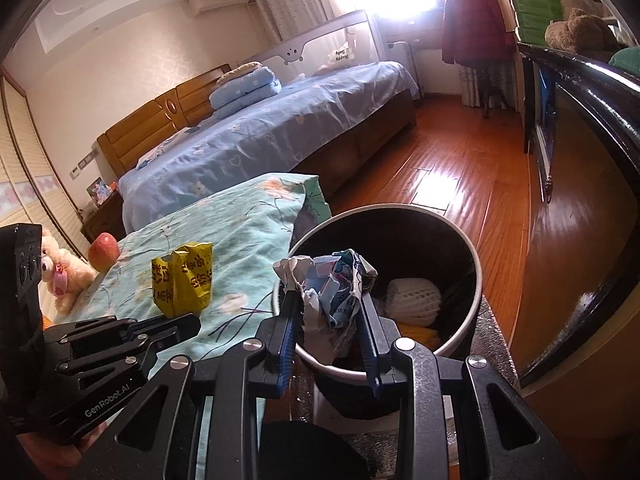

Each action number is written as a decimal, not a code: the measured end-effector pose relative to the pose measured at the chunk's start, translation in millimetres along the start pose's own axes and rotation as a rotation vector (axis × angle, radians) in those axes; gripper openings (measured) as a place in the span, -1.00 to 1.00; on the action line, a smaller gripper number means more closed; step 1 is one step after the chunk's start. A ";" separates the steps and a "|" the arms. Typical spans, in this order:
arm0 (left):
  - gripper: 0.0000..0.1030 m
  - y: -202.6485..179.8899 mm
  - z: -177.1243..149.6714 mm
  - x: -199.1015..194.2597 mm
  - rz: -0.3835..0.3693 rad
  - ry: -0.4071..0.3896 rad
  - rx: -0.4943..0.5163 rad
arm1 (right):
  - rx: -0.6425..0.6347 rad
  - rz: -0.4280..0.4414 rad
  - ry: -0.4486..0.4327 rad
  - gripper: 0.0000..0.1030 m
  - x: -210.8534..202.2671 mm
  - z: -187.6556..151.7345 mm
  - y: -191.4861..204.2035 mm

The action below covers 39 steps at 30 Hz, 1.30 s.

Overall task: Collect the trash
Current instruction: 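Carry the yellow wrapper and crumpled paper over the black bin, then lower both tools into the bin and open them to drop wrapper and paper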

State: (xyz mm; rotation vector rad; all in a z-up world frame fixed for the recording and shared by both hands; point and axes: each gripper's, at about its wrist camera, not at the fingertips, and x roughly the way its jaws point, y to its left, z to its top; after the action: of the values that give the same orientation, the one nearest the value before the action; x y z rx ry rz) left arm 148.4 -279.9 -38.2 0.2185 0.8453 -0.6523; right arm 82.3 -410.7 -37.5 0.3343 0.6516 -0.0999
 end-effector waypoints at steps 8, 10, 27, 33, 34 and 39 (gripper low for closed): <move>-0.91 -6.9 6.2 8.0 -0.004 0.009 0.017 | -0.001 -0.020 0.002 -0.44 4.5 5.3 -7.1; -0.92 -7.1 7.2 9.6 -0.004 0.011 0.019 | 0.000 -0.025 0.004 -0.44 6.1 5.9 -8.7; -0.92 -14.7 14.9 22.8 -0.001 0.030 0.037 | -0.005 -0.051 0.014 -0.44 14.6 11.5 -16.8; -0.91 -15.5 15.6 24.8 0.001 0.037 0.043 | -0.003 -0.055 0.017 -0.44 17.7 13.1 -20.8; -0.91 -15.2 16.5 24.9 0.002 0.038 0.044 | -0.003 -0.055 0.016 -0.44 18.1 13.7 -21.2; -0.92 -18.0 18.5 26.9 0.006 0.041 0.052 | -0.002 -0.059 0.012 -0.44 18.7 15.0 -22.2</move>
State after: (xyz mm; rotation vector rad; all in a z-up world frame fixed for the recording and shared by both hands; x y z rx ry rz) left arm 161.8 -314.0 -45.0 0.2825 0.8675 -0.6662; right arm 101.4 -436.5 -43.8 0.3139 0.6737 -0.1533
